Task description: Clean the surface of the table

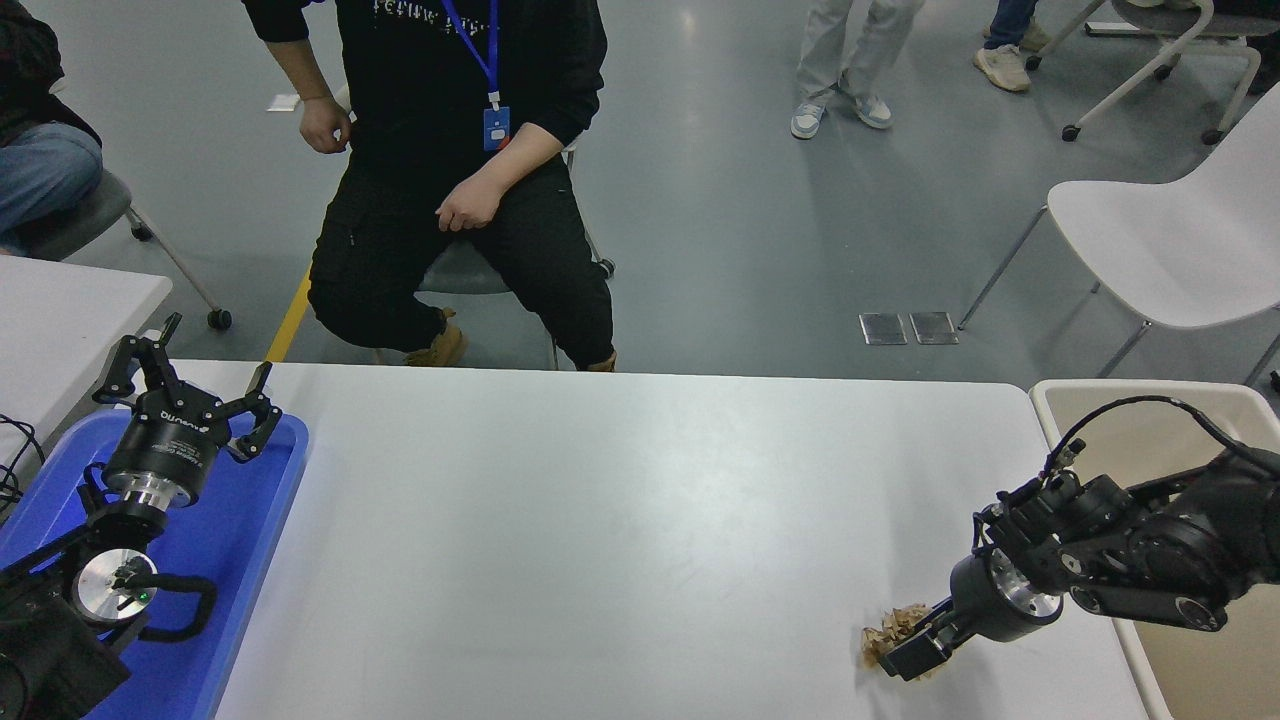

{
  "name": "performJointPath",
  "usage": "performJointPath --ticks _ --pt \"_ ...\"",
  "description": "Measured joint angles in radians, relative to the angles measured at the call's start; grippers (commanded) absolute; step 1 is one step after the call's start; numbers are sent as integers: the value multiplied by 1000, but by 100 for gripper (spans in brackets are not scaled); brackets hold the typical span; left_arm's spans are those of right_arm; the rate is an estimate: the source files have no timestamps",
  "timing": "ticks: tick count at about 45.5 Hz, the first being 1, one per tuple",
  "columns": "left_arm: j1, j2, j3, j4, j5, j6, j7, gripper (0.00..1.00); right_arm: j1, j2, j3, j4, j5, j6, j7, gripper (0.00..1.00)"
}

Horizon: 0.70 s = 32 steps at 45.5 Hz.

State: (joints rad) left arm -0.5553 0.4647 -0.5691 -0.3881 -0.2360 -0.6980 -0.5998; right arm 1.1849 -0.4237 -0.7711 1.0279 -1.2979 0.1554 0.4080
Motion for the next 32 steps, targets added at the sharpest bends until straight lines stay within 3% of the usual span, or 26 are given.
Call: performJointPath --ticks 6,12,15,21,24,32 --pt "0 0 0 0 0 0 0 100 -13 14 -2 -12 -1 -23 1 66" --pt "0 0 0 0 0 0 0 100 -19 24 -4 -22 -2 -36 4 29" --pt "0 0 0 0 0 0 0 100 -19 27 -6 -26 -2 -40 6 16" --pt "0 0 0 0 0 0 0 100 -16 31 -10 -31 -2 -44 9 10" --pt "0 0 0 0 0 0 0 100 -11 32 -10 -33 -3 -46 10 0" --pt "0 0 0 0 0 0 0 100 5 34 -12 -36 -3 -45 15 0"
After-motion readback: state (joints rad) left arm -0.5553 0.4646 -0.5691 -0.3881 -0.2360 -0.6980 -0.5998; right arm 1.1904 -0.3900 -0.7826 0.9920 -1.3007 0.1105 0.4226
